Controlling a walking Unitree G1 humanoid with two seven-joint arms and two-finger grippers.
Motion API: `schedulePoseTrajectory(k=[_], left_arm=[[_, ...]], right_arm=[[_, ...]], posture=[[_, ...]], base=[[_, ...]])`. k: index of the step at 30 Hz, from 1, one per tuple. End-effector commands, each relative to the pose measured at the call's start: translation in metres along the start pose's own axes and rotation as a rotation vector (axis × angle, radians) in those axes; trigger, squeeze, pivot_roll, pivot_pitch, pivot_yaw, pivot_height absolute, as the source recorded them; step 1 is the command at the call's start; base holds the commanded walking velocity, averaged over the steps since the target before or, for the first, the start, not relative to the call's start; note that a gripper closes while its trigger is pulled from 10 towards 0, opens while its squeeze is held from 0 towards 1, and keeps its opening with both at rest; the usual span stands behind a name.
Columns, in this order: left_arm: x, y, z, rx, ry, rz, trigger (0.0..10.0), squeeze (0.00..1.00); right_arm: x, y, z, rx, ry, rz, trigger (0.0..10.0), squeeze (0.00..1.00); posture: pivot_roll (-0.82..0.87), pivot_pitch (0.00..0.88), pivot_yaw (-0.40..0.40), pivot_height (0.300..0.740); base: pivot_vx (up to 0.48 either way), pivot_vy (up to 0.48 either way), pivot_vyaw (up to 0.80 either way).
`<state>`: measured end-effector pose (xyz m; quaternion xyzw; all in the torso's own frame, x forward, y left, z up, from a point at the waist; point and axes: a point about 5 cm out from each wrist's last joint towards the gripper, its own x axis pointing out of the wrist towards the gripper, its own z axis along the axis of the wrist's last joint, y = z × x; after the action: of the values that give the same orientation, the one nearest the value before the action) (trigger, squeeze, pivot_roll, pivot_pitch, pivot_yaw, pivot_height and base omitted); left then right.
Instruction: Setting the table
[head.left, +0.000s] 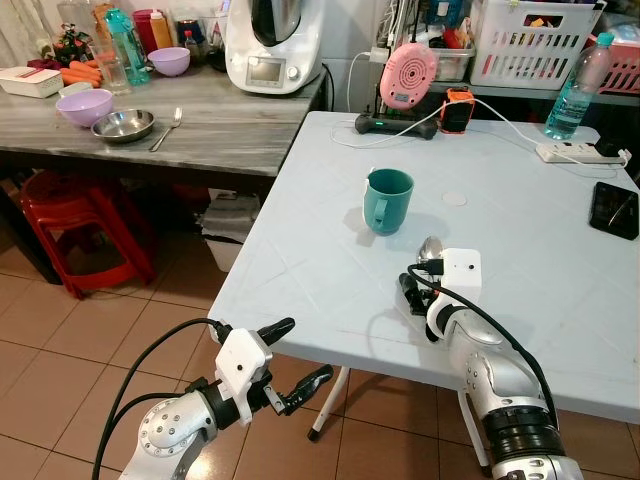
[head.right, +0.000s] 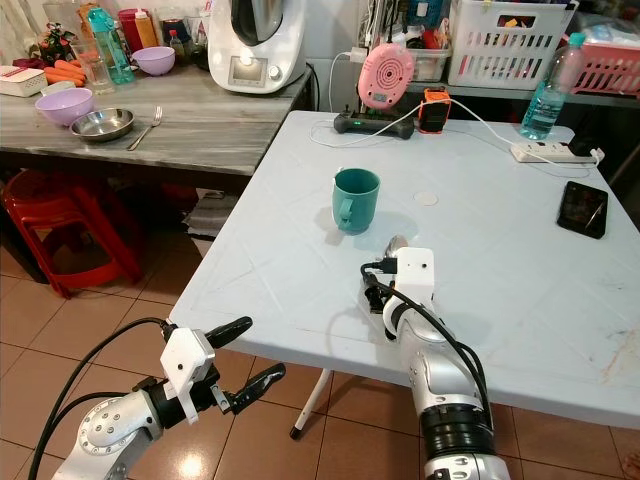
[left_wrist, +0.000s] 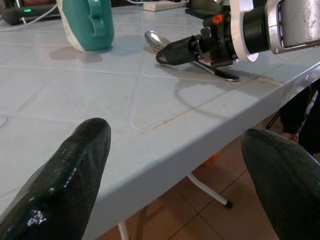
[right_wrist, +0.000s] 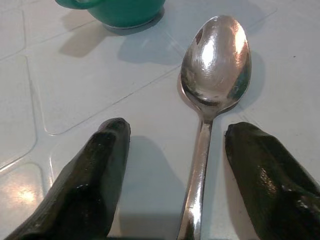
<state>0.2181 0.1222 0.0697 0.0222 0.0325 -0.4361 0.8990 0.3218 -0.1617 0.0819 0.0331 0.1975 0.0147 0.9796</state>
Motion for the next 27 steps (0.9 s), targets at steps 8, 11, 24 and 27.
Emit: schedulePoseTrajectory(k=[8, 11, 24, 27], left_arm=[[-0.006, 0.038, 0.041, 0.088, -0.069, 0.044, 10.0, 0.0], [-0.004, 0.045, 0.047, 0.103, -0.075, 0.055, 10.0, 0.0], [0.005, 0.03, 0.035, 0.097, 0.008, -0.102, 10.0, 0.0], [0.005, 0.03, 0.033, 0.094, 0.015, -0.111, 10.0, 0.0]], right_arm=[[0.001, -0.022, -0.012, -0.017, 0.068, -0.086, 0.0, 0.0], [0.001, -0.022, -0.014, -0.018, 0.073, -0.086, 0.0, 0.0], [0.0, -0.032, -0.023, -0.019, 0.099, -0.12, 0.0, 0.0], [-0.001, -0.033, -0.025, -0.011, 0.105, -0.126, 0.0, 0.0]], posture=[[0.01, 0.018, 0.021, 0.74], [0.01, 0.017, 0.018, 0.74], [0.0, 0.015, 0.024, 0.74], [0.0, 0.015, 0.025, 0.74]], base=[[0.0, 0.0, 0.0], [0.0, 0.0, 0.0], [0.0, 0.0, 0.0], [0.0, 0.0, 0.0]])
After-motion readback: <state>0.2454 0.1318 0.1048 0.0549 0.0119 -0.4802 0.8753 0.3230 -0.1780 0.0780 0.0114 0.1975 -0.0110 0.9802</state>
